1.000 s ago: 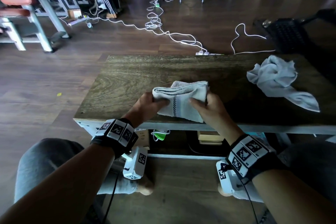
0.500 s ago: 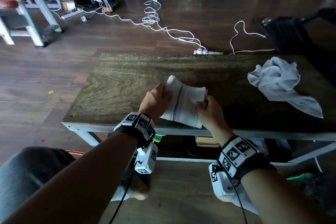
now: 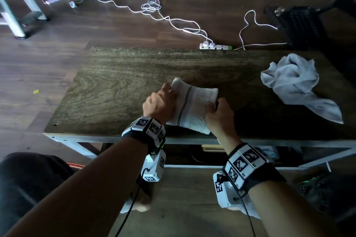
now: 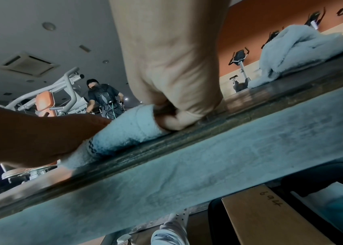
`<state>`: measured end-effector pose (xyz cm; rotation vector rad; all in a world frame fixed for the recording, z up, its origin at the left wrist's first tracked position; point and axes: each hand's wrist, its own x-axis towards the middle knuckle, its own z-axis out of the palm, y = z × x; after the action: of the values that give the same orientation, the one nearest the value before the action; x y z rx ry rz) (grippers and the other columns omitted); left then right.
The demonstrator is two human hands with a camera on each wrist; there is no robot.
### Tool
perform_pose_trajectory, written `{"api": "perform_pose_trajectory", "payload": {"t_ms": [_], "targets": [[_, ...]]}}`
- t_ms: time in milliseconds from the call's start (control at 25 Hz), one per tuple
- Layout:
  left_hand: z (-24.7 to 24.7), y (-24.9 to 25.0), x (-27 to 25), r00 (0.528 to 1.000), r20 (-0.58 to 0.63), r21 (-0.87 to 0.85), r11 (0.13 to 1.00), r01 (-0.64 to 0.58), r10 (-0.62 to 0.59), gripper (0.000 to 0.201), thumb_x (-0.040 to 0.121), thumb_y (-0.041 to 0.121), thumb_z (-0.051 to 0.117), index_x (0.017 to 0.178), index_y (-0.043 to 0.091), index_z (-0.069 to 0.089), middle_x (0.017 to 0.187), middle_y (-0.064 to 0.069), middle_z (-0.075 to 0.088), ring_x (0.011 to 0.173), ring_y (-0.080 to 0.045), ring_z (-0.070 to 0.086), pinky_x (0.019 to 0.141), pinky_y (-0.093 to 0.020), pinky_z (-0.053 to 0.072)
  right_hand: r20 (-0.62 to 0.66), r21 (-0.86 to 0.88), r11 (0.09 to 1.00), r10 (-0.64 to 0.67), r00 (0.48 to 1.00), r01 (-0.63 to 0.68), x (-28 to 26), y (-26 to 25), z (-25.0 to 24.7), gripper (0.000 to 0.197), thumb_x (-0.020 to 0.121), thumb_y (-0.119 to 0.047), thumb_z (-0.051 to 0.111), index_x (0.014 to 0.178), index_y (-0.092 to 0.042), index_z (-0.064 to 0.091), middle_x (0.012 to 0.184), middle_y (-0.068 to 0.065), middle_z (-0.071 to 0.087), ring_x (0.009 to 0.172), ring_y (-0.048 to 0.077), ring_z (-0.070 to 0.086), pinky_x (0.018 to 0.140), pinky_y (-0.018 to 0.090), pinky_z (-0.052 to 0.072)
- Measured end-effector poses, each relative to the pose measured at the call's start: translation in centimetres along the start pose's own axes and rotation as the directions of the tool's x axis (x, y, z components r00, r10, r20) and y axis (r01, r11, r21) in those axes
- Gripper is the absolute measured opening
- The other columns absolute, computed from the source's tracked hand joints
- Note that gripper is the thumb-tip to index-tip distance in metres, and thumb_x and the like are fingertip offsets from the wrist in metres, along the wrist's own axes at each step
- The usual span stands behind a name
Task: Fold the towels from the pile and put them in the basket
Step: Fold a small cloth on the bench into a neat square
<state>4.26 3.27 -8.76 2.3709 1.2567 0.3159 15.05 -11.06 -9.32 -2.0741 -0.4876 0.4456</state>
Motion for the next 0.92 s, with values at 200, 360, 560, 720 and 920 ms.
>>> {"api": "perform_pose_trajectory", "payload": {"t_ms": [200, 360, 560, 720, 920], "targets": [[-0.7, 0.7, 1.1, 0.997, 0.068, 0.056, 0.998, 0.026, -0.030, 0.044, 0.097, 0.054, 0.036, 0.118, 0.018, 0.049, 0.111, -0.018, 0.064, 0.103, -0.041, 0.060, 0.078, -0.043, 0.043, 0.006, -0.035, 0.997, 0.074, 0.997, -0.073, 0.6, -1.5, -0.5, 0.039, 0.090, -0.018, 0.063, 0.118, -0.011, 0.036, 0.110, 0.008, 0.054, 0.079, 0.012, 0.058, 0.051, 0.022, 0.048], [-2.5, 0.3, 2.8, 0.995, 0.099, 0.176, 0.984, -0.037, 0.020, 0.035, 0.099, 0.044, 0.037, 0.116, 0.014, 0.041, 0.104, -0.017, 0.062, 0.090, -0.033, 0.058, 0.074, -0.043, 0.043, 0.194, -0.509, 0.819, -0.193, 0.962, 0.267, 2.6, -2.4, -1.2, 0.061, 0.087, -0.038, 0.065, 0.139, -0.023, 0.035, 0.146, 0.007, 0.033, 0.133, 0.029, 0.036, 0.103, 0.047, 0.044], [-3.0, 0.0, 1.4, 0.950, -0.094, 0.019, 0.954, -0.298, 0.298, 0.033, 0.089, 0.045, 0.048, 0.101, 0.015, 0.058, 0.103, -0.011, 0.061, 0.095, -0.032, 0.057, 0.078, -0.043, 0.048, 0.309, -0.523, 0.797, -0.154, 0.938, 0.303, 1.7, -2.0, -2.4, 0.041, 0.090, -0.056, 0.057, 0.099, -0.015, 0.059, 0.089, 0.004, 0.067, 0.076, 0.021, 0.066, 0.060, 0.032, 0.051], [-1.6, -1.8, -0.9, 0.868, 0.082, 0.174, 0.850, -0.496, 0.490, 0.039, 0.087, 0.050, 0.040, 0.104, 0.024, 0.065, 0.116, 0.000, 0.062, 0.112, -0.025, 0.054, 0.092, -0.044, 0.040, 0.479, -0.268, 0.946, -0.032, 0.877, 0.181, 0.6, -2.4, -2.4, 0.039, 0.094, -0.046, 0.059, 0.082, -0.010, 0.066, 0.070, 0.004, 0.072, 0.057, 0.016, 0.069, 0.050, 0.024, 0.047], [-0.7, -1.4, -3.3, 0.797, 0.068, 0.124, 0.788, -0.603, 0.600, 0.065, 0.085, 0.062, 0.039, 0.136, 0.024, 0.052, 0.146, 0.000, 0.048, 0.138, -0.021, 0.040, 0.114, -0.045, 0.028, 0.309, -0.159, 0.950, -0.210, 0.928, 0.268, -0.2, -0.8, -0.8, 0.012, 0.097, -0.026, 0.057, 0.106, -0.019, 0.060, 0.089, -0.007, 0.065, 0.075, 0.006, 0.063, 0.057, 0.018, 0.047]]}}
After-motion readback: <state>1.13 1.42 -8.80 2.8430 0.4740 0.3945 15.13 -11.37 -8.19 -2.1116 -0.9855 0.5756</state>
